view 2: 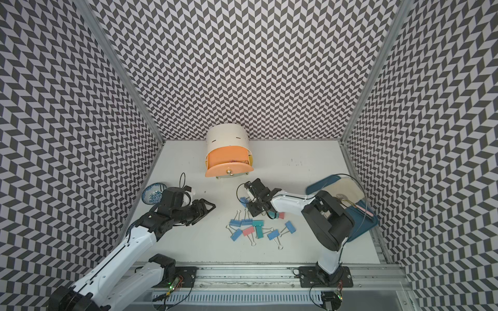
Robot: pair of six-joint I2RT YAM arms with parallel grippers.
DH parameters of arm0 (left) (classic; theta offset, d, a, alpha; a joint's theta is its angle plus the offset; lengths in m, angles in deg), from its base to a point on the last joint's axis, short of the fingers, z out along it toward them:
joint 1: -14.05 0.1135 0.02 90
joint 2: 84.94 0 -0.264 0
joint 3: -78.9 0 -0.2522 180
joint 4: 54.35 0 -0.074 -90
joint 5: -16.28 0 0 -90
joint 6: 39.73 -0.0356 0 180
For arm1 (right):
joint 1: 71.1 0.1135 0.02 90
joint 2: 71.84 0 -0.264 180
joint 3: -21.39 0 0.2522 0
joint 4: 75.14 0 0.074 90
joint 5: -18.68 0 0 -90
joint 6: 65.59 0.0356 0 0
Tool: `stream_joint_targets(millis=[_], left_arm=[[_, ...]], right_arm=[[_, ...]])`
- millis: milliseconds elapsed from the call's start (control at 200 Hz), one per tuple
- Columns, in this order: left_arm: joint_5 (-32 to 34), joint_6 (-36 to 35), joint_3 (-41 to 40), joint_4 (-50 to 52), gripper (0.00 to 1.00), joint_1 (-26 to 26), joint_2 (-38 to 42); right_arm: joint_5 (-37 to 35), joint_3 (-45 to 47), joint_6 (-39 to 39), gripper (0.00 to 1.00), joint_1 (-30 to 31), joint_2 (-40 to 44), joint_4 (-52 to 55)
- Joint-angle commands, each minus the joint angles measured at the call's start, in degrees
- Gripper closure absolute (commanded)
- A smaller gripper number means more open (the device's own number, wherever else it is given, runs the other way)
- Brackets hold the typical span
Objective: Put the binder clips in the drawer according to color
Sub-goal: Pick up the binder clip at the center of the board, then place the binder clip in the drawer.
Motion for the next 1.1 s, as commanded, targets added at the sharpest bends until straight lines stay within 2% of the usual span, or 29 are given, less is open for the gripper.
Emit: stream_joint_targets(millis=[0, 295, 511, 881, 1097], left_arm=[[1.05, -0.97, 2.85, 0.41, 0.35, -0.08, -0.13], [1.25, -1.59, 5.83, 2.2, 0.36, 0.6, 0.07], [0.56, -2.65, 10.3, 5.76, 0.36, 3.63, 2.11], [-0.8, -5.52, 26.04, 8.1, 0.35, 6.72, -3.64], [-3.94, -4.97, 31.77, 5.44, 0.35, 7.2, -7.42]], right_arm=[[0.22, 0.67, 1.4, 0.46, 0.58, 4.24, -1.19], [-0.97, 0.41, 2.22, 0.51, 0.53, 11.31, 2.51], [-2.45, -1.33, 3.07, 0.53, 0.51, 17.89, 5.29], [-6.53, -13.01, 3.12, 0.54, -0.02, 23.42, 9.16], [-5.2, -23.67, 2.62, 0.54, -0.9, 20.84, 10.84]])
